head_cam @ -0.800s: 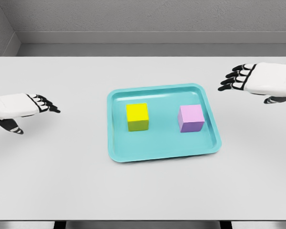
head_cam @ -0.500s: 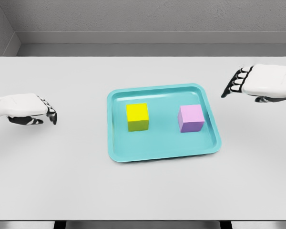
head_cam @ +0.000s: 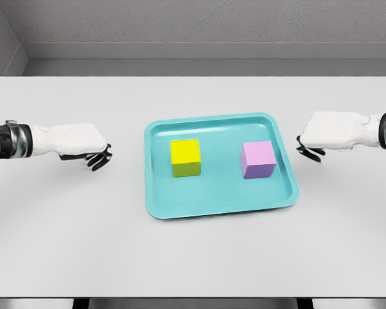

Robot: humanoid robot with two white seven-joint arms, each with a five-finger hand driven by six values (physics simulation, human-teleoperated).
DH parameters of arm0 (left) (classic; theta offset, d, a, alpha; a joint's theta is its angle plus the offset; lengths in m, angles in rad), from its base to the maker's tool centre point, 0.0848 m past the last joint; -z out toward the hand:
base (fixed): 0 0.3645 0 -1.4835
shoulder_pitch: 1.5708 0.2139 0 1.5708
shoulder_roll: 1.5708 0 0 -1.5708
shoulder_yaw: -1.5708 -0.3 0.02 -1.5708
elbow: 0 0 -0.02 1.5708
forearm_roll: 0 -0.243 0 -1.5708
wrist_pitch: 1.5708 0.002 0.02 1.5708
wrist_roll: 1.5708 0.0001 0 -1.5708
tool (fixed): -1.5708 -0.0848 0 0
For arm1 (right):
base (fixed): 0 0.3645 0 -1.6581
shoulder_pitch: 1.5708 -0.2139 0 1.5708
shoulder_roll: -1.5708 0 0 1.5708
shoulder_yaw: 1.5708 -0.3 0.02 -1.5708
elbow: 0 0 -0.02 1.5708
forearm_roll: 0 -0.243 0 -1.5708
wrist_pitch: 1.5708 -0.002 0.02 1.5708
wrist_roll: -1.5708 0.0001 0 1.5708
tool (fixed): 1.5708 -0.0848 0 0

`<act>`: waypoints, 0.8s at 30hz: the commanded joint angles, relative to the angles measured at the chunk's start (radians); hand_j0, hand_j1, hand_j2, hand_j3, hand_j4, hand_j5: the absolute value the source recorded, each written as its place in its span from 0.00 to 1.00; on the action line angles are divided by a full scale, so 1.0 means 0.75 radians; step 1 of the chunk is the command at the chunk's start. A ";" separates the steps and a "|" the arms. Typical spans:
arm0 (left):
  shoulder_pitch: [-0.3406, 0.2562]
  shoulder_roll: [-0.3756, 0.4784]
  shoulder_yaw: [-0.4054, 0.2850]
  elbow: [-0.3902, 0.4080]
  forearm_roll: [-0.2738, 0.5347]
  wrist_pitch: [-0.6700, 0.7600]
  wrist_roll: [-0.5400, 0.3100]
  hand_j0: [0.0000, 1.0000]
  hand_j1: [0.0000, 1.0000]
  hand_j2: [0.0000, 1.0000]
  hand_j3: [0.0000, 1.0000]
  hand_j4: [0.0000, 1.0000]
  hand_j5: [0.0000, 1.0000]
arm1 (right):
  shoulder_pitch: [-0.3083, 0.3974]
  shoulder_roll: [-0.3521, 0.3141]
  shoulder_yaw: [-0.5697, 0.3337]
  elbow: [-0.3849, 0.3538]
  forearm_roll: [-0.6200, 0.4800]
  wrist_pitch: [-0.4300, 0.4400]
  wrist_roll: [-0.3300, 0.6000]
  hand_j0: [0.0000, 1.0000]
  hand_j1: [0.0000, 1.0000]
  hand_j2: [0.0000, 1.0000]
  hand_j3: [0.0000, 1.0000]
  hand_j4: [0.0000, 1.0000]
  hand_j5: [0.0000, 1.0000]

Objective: Push two cubes

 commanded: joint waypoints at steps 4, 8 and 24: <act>0.000 -0.101 -0.026 -0.006 -0.004 0.003 0.000 0.00 0.00 0.00 0.00 0.00 0.00 | -0.018 0.120 0.071 0.142 0.058 0.003 0.000 0.01 0.01 0.01 0.01 0.01 0.01; -0.002 -0.173 -0.033 -0.006 -0.120 0.003 0.000 0.00 0.00 0.00 0.00 0.00 0.00 | -0.027 0.148 0.120 0.167 0.074 0.003 0.000 0.01 0.01 0.01 0.01 0.01 0.01; -0.070 -0.228 -0.088 -0.006 -0.151 0.003 0.000 0.00 0.00 0.00 0.00 0.00 0.00 | -0.068 0.218 0.171 0.234 0.095 0.003 0.000 0.03 0.03 0.03 0.03 0.03 0.03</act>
